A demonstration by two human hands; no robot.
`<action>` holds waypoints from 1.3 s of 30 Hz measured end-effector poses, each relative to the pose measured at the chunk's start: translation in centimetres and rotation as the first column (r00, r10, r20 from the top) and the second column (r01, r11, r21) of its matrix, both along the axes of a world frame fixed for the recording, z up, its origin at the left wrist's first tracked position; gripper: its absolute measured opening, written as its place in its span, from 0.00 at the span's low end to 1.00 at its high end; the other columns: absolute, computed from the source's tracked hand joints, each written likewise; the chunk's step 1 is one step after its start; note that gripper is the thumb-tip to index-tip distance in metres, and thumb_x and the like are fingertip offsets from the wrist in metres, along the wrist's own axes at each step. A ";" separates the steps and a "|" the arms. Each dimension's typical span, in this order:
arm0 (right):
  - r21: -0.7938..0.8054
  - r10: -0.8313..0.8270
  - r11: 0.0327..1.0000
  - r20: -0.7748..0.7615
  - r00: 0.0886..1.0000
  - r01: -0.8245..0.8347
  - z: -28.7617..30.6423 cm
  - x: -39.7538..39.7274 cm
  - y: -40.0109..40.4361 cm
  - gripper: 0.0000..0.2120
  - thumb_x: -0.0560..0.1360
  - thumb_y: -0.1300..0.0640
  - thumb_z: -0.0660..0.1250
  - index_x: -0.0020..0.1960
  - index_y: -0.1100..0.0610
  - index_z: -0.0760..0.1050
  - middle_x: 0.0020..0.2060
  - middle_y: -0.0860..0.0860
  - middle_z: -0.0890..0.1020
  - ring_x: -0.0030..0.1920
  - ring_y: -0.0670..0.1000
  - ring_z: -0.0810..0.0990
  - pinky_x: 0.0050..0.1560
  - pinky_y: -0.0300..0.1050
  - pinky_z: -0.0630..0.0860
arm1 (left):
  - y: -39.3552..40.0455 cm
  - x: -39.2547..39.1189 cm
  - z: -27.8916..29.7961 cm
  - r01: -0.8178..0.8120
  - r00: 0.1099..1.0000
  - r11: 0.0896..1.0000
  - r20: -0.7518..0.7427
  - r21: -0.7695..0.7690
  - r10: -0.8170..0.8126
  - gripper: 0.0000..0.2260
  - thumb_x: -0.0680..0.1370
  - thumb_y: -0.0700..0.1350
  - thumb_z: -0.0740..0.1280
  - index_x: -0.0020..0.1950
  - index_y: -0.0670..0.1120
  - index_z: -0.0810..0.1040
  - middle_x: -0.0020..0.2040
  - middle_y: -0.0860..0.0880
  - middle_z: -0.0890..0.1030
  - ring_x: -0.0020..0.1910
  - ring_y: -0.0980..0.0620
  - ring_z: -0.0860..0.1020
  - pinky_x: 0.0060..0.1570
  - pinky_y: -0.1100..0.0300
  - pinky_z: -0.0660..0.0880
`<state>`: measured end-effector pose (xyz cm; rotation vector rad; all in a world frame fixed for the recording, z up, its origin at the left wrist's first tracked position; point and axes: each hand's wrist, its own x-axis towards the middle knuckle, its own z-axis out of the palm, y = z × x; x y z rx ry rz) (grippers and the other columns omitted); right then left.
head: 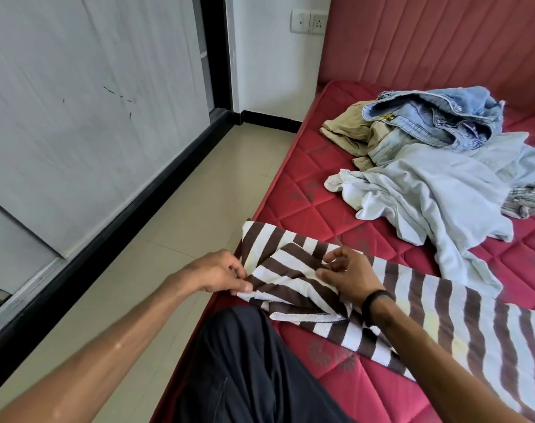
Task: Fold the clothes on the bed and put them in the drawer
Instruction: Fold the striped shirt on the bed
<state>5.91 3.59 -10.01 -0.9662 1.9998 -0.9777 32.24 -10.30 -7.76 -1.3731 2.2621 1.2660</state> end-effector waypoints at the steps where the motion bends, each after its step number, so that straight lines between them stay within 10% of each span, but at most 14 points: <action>1: 0.011 -0.011 1.000 -0.057 0.998 0.011 -0.2 0.3 0.3 0.13 0.71 0.57 0.79 0.51 0.53 0.78 0.40 0.51 0.85 0.42 0.51 0.84 0.48 0.49 0.82 | 0.4 -0.2 0.1 -0.015 0.999 1.000 0.046 -0.018 0.016 0.12 0.74 0.58 0.77 0.45 0.51 0.84 0.40 0.50 0.86 0.36 0.55 0.79 0.39 0.62 0.73; 3: -0.081 -0.037 0.996 -0.210 0.977 0.020 -0.3 1.3 1.0 0.16 0.74 0.52 0.76 0.59 0.52 0.77 0.48 0.49 0.82 0.49 0.49 0.82 0.53 0.46 0.80 | 1.4 -1.0 0.3 -0.088 0.991 0.964 0.076 -0.249 0.110 0.15 0.75 0.62 0.74 0.46 0.51 0.82 0.43 0.49 0.85 0.40 0.52 0.81 0.43 0.59 0.77; 6: -0.159 0.147 0.936 -0.634 0.759 -0.313 -0.6 2.6 3.2 0.23 0.82 0.41 0.63 0.74 0.46 0.69 0.68 0.48 0.72 0.66 0.50 0.72 0.66 0.48 0.71 | 3.8 -3.2 0.3 -0.112 0.987 0.672 -0.163 -0.732 -0.013 0.14 0.79 0.61 0.67 0.54 0.51 0.77 0.46 0.53 0.82 0.46 0.49 0.80 0.49 0.51 0.78; 9: 0.197 0.425 0.886 -0.706 0.566 -0.419 -2.2 1.2 6.9 0.30 0.84 0.33 0.45 0.83 0.41 0.52 0.82 0.48 0.55 0.81 0.53 0.54 0.79 0.57 0.55 | 6.9 -7.6 0.4 0.024 0.909 0.711 -0.281 -0.703 -0.309 0.22 0.81 0.63 0.56 0.65 0.52 0.77 0.60 0.52 0.81 0.60 0.47 0.77 0.61 0.49 0.75; 13: 0.334 0.492 0.866 -0.700 0.518 -0.372 -2.7 -2.9 12.3 0.30 0.83 0.31 0.39 0.82 0.37 0.37 0.83 0.45 0.41 0.83 0.51 0.38 0.82 0.56 0.40 | 10.1 -12.8 -2.8 0.385 0.919 0.780 0.124 -0.493 -0.376 0.36 0.77 0.74 0.43 0.82 0.61 0.54 0.84 0.51 0.54 0.83 0.47 0.49 0.80 0.40 0.49; 18: 0.461 0.540 0.839 -0.634 0.553 -0.291 -1.4 -9.1 21.1 0.30 0.79 0.30 0.34 0.80 0.33 0.34 0.81 0.40 0.35 0.81 0.51 0.32 0.79 0.56 0.34 | 10.2 -13.6 -4.4 0.431 0.887 0.803 0.357 -0.412 -0.294 0.44 0.68 0.82 0.38 0.80 0.66 0.34 0.82 0.53 0.33 0.81 0.48 0.33 0.76 0.35 0.33; 24: 0.557 0.349 0.830 -0.546 0.761 0.019 0.4 -18.9 29.9 0.33 0.81 0.38 0.59 0.82 0.50 0.58 0.82 0.53 0.58 0.81 0.55 0.56 0.80 0.51 0.56 | 13.6 -16.3 -1.5 0.276 0.902 0.890 0.417 -0.363 -0.109 0.46 0.70 0.80 0.35 0.83 0.59 0.39 0.84 0.46 0.37 0.82 0.40 0.34 0.75 0.29 0.37; 27: 0.545 0.152 0.810 -0.550 0.821 0.215 1.2 -22.0 31.2 0.18 0.75 0.43 0.66 0.53 0.57 0.81 0.60 0.61 0.80 0.64 0.61 0.78 0.62 0.50 0.74 | 18.1 -20.2 -1.4 0.377 0.921 0.757 0.305 -0.534 -0.243 0.41 0.76 0.76 0.40 0.84 0.56 0.42 0.85 0.46 0.42 0.83 0.41 0.38 0.76 0.30 0.42; 29: 0.519 0.023 0.771 -0.602 0.798 0.369 1.1 -23.0 32.4 0.18 0.68 0.39 0.65 0.41 0.55 0.76 0.51 0.61 0.82 0.55 0.63 0.81 0.53 0.51 0.79 | 21.9 -23.2 -2.0 0.494 0.861 0.656 0.219 -0.571 -0.458 0.38 0.78 0.74 0.46 0.84 0.58 0.45 0.85 0.47 0.43 0.83 0.45 0.39 0.78 0.34 0.43; 35: 0.523 -0.329 0.588 -0.543 0.773 0.617 0.4 -24.2 34.1 0.43 0.74 0.31 0.68 0.72 0.65 0.66 0.69 0.64 0.73 0.70 0.65 0.71 0.68 0.55 0.68 | 31.8 -30.7 -4.3 0.666 0.662 0.524 0.096 -0.531 -0.744 0.35 0.79 0.74 0.51 0.83 0.62 0.50 0.85 0.50 0.44 0.83 0.47 0.39 0.79 0.36 0.39; 39: 0.400 -0.574 0.698 -0.183 0.798 0.594 1.4 -24.8 33.0 0.28 0.70 0.42 0.79 0.54 0.65 0.79 0.48 0.58 0.84 0.47 0.59 0.83 0.45 0.48 0.78 | 34.8 -32.5 -6.5 0.663 0.669 0.516 0.121 -0.542 -0.733 0.32 0.81 0.72 0.42 0.83 0.63 0.47 0.83 0.50 0.35 0.80 0.46 0.29 0.76 0.34 0.31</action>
